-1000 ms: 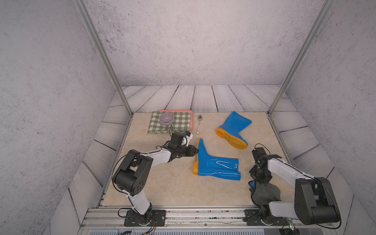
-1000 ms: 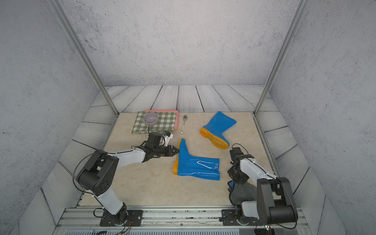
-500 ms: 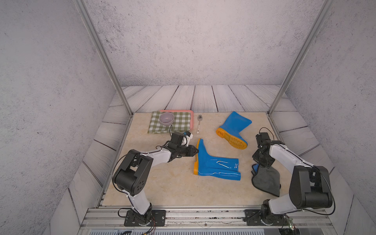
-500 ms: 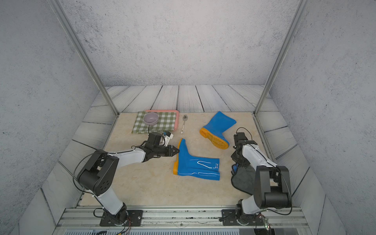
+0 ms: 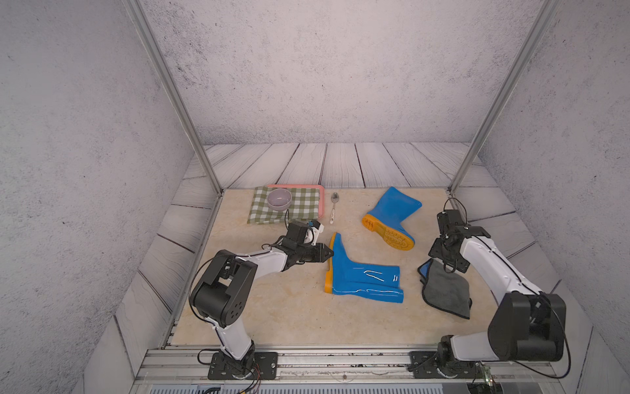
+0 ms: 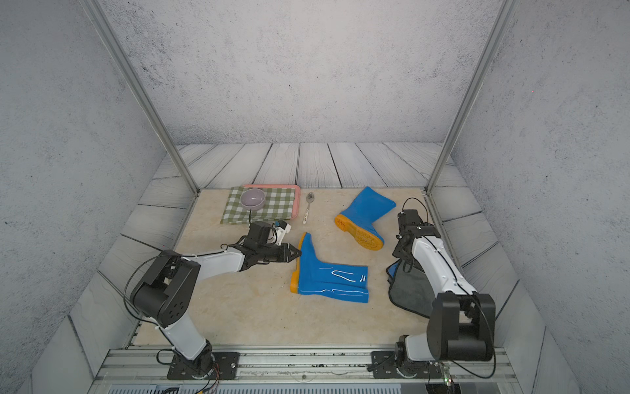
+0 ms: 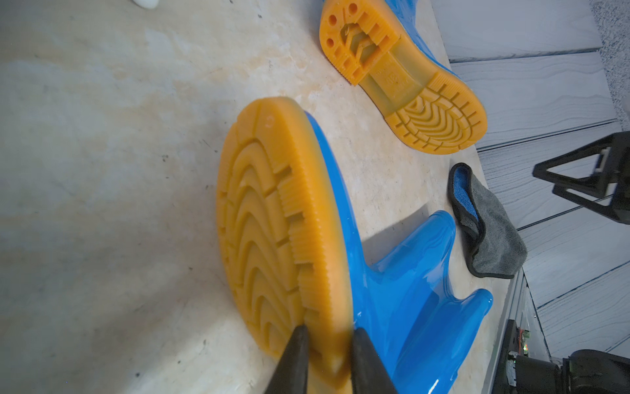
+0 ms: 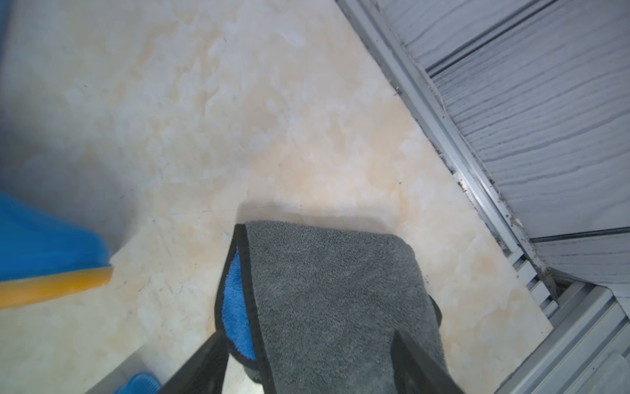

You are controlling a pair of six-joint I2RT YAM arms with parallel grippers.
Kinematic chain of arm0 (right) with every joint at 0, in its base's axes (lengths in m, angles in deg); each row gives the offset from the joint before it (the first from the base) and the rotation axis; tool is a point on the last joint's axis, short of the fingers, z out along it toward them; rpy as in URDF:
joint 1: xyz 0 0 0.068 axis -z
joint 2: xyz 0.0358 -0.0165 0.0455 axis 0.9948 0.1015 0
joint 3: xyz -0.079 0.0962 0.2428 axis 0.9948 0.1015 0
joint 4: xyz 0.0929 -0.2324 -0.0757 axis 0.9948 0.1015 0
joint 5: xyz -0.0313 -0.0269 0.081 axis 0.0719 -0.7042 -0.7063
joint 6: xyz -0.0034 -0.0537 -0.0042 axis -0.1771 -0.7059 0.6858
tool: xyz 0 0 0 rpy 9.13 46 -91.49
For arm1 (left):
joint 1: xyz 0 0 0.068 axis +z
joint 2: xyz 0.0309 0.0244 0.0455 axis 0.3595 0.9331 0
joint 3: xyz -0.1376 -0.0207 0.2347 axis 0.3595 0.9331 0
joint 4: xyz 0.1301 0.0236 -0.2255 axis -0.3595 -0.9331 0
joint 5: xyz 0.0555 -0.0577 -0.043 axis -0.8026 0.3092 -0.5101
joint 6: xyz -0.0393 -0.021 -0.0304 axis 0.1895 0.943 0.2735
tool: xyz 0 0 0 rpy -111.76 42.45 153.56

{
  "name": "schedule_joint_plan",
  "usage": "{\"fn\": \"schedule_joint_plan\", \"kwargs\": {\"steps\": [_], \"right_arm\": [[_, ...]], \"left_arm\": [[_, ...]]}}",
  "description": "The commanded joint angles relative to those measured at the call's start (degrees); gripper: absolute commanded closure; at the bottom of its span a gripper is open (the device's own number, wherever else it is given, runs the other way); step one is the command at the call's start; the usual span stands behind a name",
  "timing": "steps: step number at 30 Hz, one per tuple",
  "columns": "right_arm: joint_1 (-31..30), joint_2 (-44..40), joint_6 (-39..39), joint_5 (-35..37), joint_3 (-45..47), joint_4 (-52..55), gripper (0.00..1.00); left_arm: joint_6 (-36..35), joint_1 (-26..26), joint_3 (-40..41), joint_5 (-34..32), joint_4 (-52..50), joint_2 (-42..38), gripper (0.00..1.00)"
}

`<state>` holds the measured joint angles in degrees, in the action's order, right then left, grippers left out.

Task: Wipe the rubber boots with a cloth
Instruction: Move the cleaning item to the center of the board, then pick up the rubber boot from the center of the board.

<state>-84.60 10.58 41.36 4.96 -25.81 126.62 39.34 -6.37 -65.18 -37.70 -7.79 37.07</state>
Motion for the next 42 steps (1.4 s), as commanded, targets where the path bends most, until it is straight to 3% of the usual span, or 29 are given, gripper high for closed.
{"fn": "schedule_joint_plan", "kwargs": {"steps": [1, 6, 9, 17, 25, 34, 42], "right_arm": [[-2.21, -6.41, -3.02, -7.58, 0.90, 3.74, 0.23], [-8.63, -11.45, 3.01, -25.38, 9.34, 3.69, 0.23], [-12.83, -16.02, 10.47, -31.62, 15.49, 0.69, 0.23], [-18.54, -26.36, 25.52, -39.51, 24.97, -2.72, 0.22], [-18.83, -26.80, 32.26, -40.85, 33.07, -11.36, 0.21], [-18.82, -21.72, 34.46, -37.69, 35.49, -23.40, 0.22], [-18.83, -19.43, 37.66, -36.76, 37.46, -26.05, 0.23]], "left_arm": [[-1.24, 0.73, 3.13, -9.24, -12.36, 5.31, 0.77], [-1.28, 0.72, 3.45, -9.41, -12.33, 4.88, 0.77], [-1.25, 0.72, 3.74, -9.71, -12.52, 4.32, 0.77], [-1.26, 0.72, 3.75, -9.94, -12.57, 4.18, 0.77], [-1.29, 0.73, 3.83, -10.05, -12.68, 4.05, 0.77], [-1.59, 0.85, 3.40, -9.80, -12.90, 4.61, 0.77], [-1.83, 0.81, 2.96, -9.57, -13.09, 5.31, 0.77]]}}
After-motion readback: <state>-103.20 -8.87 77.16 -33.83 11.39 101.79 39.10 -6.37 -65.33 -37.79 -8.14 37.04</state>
